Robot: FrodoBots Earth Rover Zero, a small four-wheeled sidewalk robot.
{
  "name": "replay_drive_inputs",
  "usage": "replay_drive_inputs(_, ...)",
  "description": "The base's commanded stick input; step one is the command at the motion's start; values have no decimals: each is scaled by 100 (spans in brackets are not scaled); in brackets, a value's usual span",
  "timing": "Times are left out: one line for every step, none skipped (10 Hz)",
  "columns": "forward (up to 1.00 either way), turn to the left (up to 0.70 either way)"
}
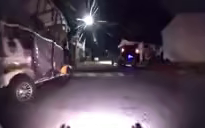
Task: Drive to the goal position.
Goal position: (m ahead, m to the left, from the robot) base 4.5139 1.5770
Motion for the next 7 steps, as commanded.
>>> replay_drive_inputs(85,-34)
replay_drive_inputs(85,-34)
replay_drive_inputs(85,-34)
replay_drive_inputs(85,-34)
replay_drive_inputs(85,-25)
replay_drive_inputs(85,-7)
replay_drive_inputs(85,0)
